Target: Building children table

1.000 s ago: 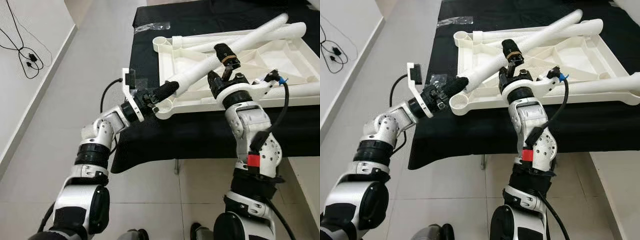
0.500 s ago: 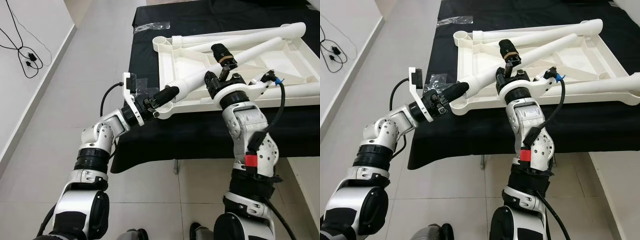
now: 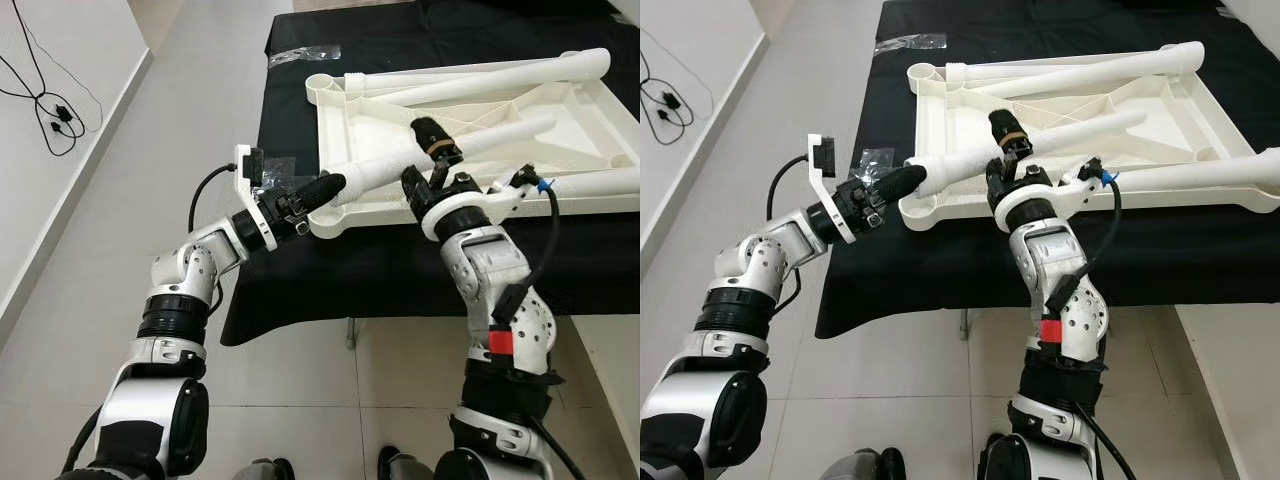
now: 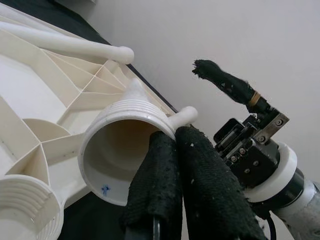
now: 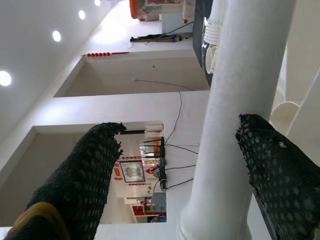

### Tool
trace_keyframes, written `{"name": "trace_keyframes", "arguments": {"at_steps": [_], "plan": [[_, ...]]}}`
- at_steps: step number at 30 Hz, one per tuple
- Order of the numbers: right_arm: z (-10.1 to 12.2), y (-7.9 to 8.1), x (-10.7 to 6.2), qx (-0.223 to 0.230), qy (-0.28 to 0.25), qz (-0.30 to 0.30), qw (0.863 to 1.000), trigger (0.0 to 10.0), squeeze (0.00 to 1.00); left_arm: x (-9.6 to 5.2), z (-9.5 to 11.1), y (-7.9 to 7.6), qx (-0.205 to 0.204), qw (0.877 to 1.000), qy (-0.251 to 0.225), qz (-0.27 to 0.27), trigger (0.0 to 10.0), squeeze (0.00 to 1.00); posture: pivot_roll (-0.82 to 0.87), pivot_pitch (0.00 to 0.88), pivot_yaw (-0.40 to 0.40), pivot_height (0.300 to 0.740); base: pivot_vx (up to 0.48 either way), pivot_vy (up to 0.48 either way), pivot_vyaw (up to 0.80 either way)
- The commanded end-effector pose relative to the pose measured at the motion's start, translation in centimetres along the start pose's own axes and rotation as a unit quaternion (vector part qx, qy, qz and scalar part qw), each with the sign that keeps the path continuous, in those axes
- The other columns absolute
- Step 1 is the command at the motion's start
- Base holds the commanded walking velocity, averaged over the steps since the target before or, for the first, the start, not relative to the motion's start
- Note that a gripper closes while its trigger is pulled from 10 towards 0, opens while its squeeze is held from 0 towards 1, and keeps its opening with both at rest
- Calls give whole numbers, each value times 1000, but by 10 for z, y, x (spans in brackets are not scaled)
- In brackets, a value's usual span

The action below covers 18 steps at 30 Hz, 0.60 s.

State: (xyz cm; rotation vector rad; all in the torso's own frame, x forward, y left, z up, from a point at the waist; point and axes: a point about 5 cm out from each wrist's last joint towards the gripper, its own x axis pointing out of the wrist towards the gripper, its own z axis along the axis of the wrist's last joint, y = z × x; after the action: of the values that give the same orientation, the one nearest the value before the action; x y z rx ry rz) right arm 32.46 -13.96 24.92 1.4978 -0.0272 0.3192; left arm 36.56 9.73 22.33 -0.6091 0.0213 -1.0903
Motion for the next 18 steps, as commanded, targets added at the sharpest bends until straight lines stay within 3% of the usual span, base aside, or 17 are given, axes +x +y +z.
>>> {"name": "trace_keyframes", "arguments": {"at_steps": [1,8,18], "plan": [[-3,-5,-6,13,4,-8,1000,10000,0,-4,3,0,15,1000,-3,-5,0,0,-9,171,22,740,0,0,0],[-12,-16,-7,18,13,-24,999,10000,0,3,-2,-6,10,1000,1,-20,0,0,-2,165,27,740,0,0,0],[-13,-17,2,18,9,-24,1000,10000,0,5,-9,-12,5,999,10,-36,0,0,2,163,23,740,0,0,0]]}}
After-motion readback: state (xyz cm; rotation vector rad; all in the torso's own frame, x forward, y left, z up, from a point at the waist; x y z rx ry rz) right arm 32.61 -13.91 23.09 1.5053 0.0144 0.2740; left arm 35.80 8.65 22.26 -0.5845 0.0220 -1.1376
